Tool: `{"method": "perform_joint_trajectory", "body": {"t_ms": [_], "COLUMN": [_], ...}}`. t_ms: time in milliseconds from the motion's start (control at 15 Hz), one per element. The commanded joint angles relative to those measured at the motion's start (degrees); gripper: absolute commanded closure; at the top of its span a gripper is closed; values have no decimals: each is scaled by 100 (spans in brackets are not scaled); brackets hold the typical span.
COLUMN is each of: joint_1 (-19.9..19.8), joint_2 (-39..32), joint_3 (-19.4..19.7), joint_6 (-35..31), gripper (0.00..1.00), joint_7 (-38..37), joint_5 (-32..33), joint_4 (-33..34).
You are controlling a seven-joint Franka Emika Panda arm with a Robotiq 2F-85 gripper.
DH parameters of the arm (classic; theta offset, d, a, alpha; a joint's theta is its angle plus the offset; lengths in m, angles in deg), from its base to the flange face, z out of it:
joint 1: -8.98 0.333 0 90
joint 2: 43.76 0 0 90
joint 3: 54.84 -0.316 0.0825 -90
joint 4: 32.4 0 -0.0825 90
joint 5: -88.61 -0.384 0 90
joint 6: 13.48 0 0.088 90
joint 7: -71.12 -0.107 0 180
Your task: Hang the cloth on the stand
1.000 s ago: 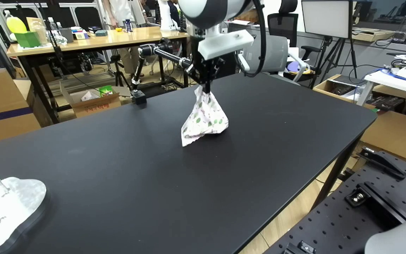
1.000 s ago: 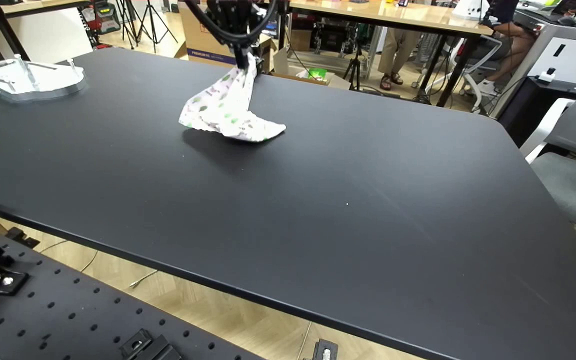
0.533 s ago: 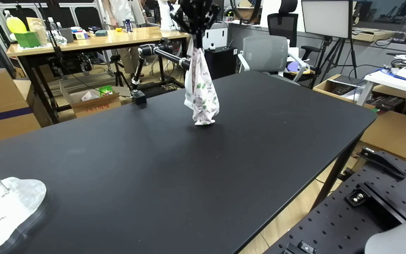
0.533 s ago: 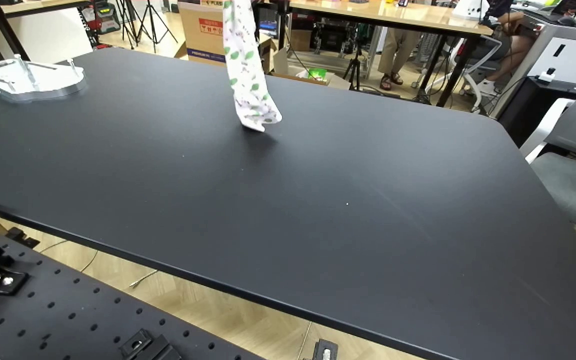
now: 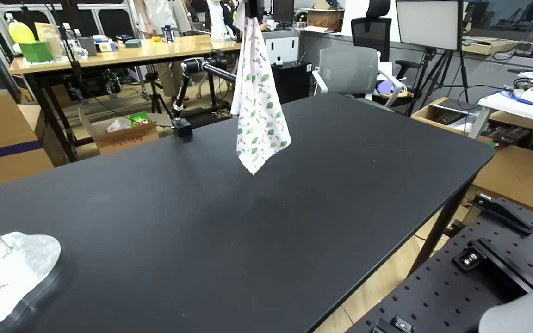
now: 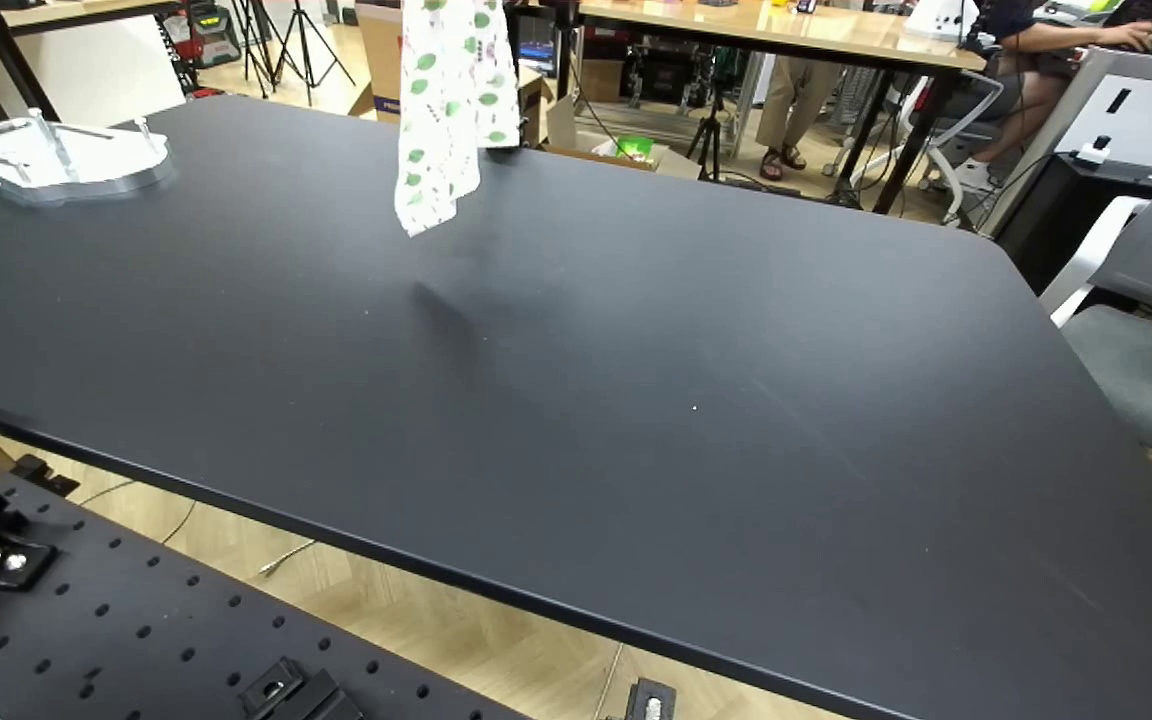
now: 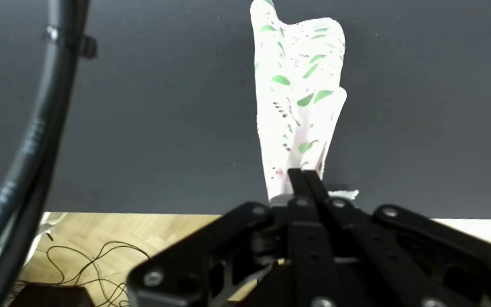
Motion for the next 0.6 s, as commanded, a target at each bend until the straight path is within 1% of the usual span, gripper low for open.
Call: {"method": "perform_joint_trajectory", "body": {"t_ms": [0, 533], "joint_1": [-132, -107], "joint_2": [-205, -1088], "joint_3": [-112, -90], "joint_6": [335, 864], "gripper": [100, 100], "joint_7": [-68, -86], "joint_5": [77, 114], "joint_4": [621, 1918]}}
